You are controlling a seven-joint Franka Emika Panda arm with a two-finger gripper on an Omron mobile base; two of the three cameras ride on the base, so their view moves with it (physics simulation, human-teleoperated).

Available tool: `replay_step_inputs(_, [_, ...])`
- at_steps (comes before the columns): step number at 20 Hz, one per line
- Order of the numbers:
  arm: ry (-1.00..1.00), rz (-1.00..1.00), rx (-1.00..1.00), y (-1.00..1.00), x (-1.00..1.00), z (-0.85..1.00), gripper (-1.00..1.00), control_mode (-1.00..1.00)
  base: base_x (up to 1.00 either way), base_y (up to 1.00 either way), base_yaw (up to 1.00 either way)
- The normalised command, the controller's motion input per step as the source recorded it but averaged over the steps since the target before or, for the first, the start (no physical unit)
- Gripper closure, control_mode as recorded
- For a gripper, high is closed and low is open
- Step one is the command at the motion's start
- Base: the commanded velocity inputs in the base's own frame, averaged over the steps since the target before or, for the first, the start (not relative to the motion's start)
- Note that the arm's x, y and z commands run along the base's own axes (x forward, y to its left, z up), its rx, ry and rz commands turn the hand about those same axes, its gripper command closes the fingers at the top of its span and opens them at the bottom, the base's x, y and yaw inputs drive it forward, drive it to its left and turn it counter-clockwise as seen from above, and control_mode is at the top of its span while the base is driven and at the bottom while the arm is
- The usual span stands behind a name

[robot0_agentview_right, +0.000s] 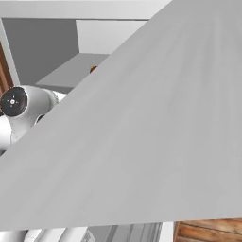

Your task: Gather the avocado and tomato from the fridge and place them on a tray on the dining counter. Then gather the fish and chicken drumstick from the fridge and place them on the other tray.

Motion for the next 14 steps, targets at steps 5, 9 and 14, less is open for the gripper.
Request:
replay_step_inputs(5, [0.0, 0.05, 0.05, -0.05, -0.07, 0.64, -1.0, -1.0, 0.0, 0.0, 0.0])
replay_step_inputs(9, [0.0, 0.02, 0.0, 0.0, 0.0, 0.38, -1.0, -1.0, 0.0, 0.0, 0.0])
replay_step_inputs(14, [0.0, 0.0, 0.0, 0.0, 0.11, 0.02, -1.0, -1.0, 0.0, 0.0, 0.0])
